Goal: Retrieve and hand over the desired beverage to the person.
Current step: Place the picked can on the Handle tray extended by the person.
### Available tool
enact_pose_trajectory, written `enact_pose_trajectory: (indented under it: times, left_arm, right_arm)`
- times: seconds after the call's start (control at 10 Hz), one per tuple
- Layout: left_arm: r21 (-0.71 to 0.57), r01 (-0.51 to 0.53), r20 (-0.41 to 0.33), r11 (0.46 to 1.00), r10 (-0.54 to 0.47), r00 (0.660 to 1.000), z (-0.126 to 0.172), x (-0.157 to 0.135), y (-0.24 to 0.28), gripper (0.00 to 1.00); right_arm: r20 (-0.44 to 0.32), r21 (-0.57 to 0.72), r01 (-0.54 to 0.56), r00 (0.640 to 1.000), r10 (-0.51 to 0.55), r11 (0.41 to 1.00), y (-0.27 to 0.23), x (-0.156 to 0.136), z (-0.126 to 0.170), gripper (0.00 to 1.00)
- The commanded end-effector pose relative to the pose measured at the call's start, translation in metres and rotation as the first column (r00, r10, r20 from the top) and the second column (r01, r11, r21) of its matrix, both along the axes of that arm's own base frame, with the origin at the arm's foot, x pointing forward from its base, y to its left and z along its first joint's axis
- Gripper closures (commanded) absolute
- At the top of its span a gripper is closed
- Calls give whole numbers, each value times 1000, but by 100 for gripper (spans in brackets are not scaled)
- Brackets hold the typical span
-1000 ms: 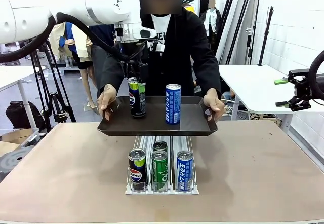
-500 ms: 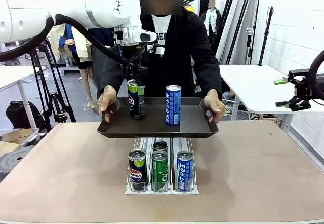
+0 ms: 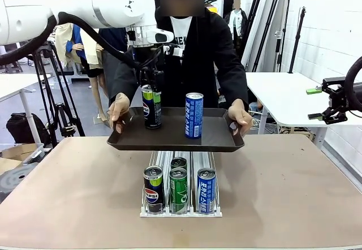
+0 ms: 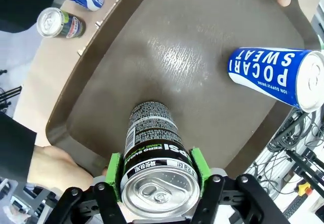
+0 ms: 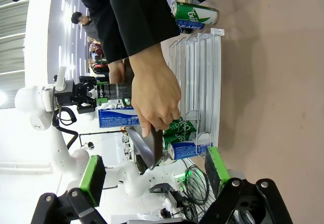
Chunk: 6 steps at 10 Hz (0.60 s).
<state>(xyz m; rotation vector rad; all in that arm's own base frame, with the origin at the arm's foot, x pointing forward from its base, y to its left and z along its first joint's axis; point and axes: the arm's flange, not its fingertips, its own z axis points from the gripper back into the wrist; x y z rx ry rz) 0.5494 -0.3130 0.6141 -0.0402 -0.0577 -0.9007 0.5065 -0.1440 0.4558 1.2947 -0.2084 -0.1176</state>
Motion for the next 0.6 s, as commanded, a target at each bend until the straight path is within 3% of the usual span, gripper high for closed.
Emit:
enact_pose_trajectory:
  times: [0.0, 0.5]
  left_arm:
    - [18, 0, 77, 1000, -2, 997, 19, -3, 0, 0]
    - [7, -22, 131, 1000, 21, 991, 56, -6, -5, 0]
  right_arm:
    - [6, -11, 1, 1000, -1, 1000, 1, 0, -1, 0]
    - [6, -11, 1, 1000, -1, 1000, 1, 0, -1, 0]
